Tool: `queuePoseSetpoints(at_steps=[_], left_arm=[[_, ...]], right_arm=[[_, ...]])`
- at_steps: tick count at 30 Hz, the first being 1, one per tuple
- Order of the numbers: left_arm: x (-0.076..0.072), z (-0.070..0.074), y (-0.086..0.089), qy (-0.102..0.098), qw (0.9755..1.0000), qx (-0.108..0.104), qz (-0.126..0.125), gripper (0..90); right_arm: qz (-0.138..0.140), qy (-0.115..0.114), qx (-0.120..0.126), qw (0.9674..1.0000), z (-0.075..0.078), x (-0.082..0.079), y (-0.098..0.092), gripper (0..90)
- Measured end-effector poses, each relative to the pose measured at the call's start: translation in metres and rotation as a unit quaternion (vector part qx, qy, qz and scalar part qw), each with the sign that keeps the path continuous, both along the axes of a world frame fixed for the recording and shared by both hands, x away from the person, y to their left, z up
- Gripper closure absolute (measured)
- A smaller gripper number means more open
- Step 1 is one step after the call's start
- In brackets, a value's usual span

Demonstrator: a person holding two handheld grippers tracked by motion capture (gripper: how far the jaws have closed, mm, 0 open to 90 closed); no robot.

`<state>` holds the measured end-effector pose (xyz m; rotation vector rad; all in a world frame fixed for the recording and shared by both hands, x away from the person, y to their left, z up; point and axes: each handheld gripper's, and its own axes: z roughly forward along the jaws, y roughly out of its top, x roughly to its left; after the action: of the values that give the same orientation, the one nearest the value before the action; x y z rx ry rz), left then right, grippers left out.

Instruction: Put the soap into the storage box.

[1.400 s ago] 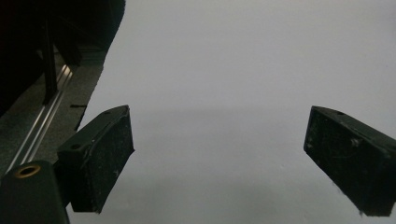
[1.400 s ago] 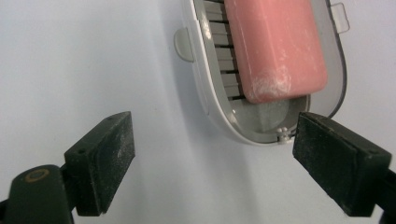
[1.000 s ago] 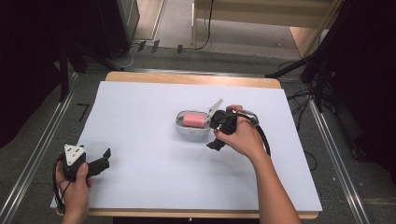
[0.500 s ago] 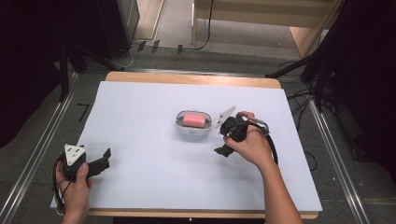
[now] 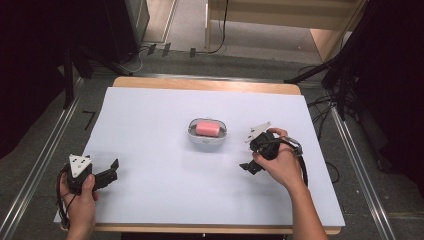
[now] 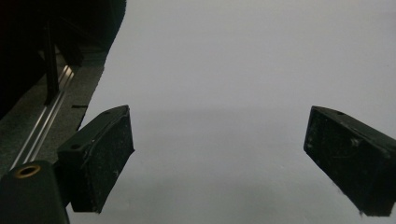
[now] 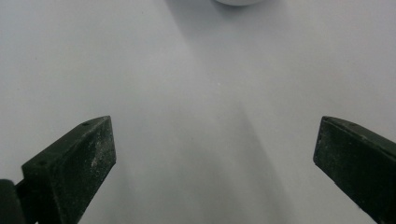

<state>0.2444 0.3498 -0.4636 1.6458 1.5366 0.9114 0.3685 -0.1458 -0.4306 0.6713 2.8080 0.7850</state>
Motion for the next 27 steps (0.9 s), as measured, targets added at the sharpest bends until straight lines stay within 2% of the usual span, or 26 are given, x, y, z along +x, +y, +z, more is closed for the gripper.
queuePoseSetpoints(at_steps=[9, 17, 22, 27], left_arm=[[0.000, 0.000, 0.000, 0.000, 1.0000, 0.000, -0.001, 8.9], [0.000, 0.000, 0.000, -0.001, 1.0000, -0.001, 0.000, 8.9], [0.000, 0.000, 0.000, -0.001, 1.0000, -0.001, -0.001, 8.9], [0.000, 0.000, 0.000, -0.001, 1.0000, 0.000, -0.001, 8.9]], right_arm=[[-0.023, -0.005, 0.021, 0.9995, -0.006, -0.011, -0.020, 0.0], [-0.043, -0.012, 0.050, 0.9978, -0.013, -0.021, -0.039, 0.0], [-0.060, -0.021, 0.079, 0.9949, -0.017, -0.030, -0.052, 0.0], [-0.074, -0.028, 0.098, 0.9920, -0.021, -0.038, -0.065, 0.0]])
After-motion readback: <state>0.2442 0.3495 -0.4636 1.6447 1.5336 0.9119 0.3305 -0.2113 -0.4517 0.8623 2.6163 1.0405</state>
